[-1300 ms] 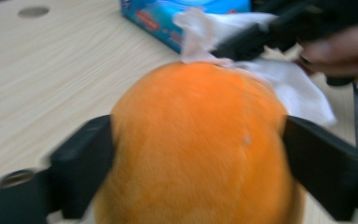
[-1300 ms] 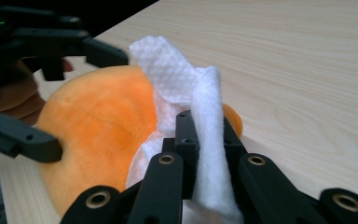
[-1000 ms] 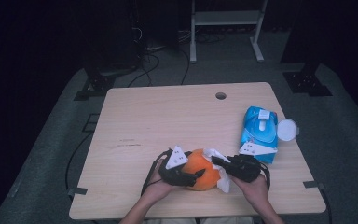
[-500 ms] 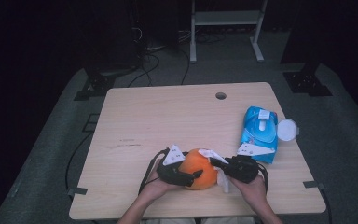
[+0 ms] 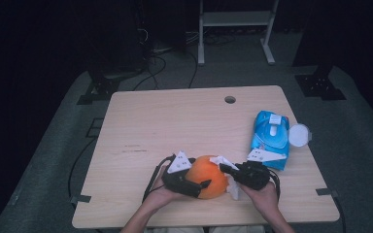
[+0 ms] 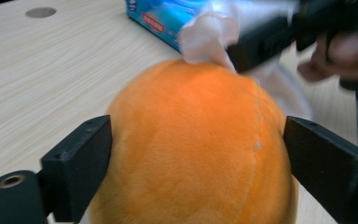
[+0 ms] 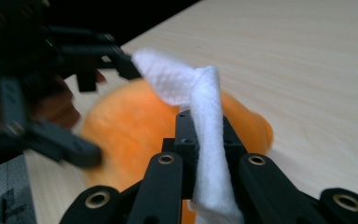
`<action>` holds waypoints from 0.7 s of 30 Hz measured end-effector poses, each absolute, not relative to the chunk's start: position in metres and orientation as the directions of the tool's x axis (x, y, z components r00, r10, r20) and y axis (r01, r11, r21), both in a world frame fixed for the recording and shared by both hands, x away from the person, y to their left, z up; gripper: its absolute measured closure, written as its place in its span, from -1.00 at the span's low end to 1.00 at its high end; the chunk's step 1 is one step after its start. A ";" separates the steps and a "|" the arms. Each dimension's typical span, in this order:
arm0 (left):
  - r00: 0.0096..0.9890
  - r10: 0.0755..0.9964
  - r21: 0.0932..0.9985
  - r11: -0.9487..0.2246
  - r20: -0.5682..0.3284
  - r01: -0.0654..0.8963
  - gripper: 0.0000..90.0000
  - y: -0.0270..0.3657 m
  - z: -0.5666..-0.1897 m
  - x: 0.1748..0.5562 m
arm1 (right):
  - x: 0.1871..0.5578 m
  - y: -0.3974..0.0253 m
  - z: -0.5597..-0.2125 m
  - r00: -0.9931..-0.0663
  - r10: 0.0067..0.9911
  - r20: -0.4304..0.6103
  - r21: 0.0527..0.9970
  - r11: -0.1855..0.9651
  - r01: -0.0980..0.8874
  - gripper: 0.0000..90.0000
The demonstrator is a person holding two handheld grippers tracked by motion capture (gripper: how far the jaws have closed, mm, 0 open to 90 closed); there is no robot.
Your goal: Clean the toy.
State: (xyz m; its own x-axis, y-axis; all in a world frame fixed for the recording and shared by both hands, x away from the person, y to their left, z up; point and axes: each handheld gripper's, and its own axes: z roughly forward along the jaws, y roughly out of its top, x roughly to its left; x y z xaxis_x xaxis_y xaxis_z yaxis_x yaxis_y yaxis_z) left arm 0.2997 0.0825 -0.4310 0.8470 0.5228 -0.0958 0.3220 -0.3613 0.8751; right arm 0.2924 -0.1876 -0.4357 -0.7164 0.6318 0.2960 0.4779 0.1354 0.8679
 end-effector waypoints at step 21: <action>0.821 0.551 0.858 -0.338 -0.154 0.388 -0.77 0.077 -0.436 0.303 | 0.294 -0.192 -0.433 -0.723 0.615 0.315 0.868 0.123 0.482 0.83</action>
State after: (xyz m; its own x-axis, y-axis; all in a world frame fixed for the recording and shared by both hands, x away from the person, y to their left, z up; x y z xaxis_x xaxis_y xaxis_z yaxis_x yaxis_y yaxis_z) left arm 0.3027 0.0767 -0.4357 0.8205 0.5506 -0.1537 0.3875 -0.3380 0.8576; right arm 0.2943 -0.1921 -0.4328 -0.7230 0.6149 0.3149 0.4820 0.1225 0.8675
